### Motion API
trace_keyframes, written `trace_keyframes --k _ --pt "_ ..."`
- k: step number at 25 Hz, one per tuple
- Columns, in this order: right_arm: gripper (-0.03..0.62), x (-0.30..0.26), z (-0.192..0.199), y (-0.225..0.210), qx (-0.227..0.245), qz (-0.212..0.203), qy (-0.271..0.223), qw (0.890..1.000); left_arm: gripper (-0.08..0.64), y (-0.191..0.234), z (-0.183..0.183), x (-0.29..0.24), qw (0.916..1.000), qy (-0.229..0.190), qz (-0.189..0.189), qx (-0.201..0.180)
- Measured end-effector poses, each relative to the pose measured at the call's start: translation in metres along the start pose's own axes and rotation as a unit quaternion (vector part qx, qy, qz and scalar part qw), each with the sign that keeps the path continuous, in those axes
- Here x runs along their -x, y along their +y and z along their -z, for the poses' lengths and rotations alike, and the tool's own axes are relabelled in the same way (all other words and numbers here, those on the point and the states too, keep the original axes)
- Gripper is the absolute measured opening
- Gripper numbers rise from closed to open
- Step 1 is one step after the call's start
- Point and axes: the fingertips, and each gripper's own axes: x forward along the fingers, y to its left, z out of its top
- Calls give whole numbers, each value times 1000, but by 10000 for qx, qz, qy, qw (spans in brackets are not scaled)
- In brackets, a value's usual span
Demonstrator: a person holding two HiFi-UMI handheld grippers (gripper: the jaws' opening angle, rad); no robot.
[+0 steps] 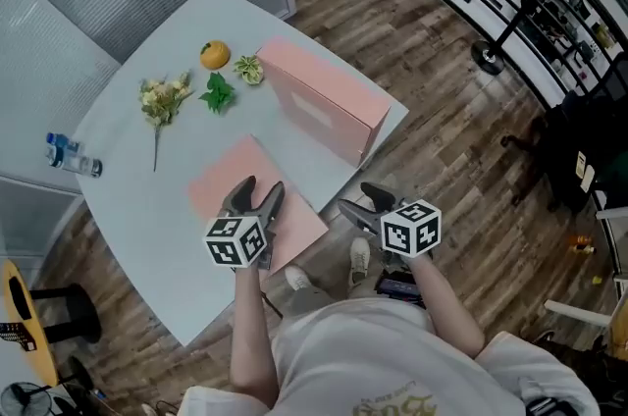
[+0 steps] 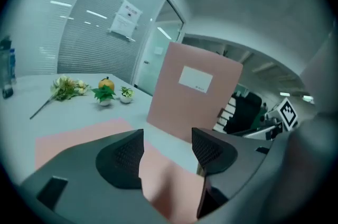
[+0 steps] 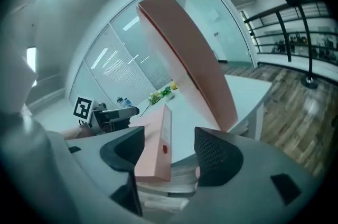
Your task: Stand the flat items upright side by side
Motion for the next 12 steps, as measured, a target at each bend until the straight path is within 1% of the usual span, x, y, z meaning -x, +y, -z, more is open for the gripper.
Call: trace_keyframes --k 2,4,5,8,12 --pt "307 -8 21 9 -563 -161 94 9982 284 9 15 3 9983 414 -45 -415" --pt "307 -12 34 15 -1024 -230 88 9944 284 18 31 5 9955 711 -44 -623" --pt "307 -15 38 16 -1176 -231 62 9928 284 22 37 6 9940 834 -48 -710" --pt "307 -20 50 21 -1410 -204 73 9898 284 30 53 9 9874 1161 -52 -1078" --pt "311 -31 76 23 -1690 -155 216 9853 284 35 65 9 9787 1405 1 -1497"
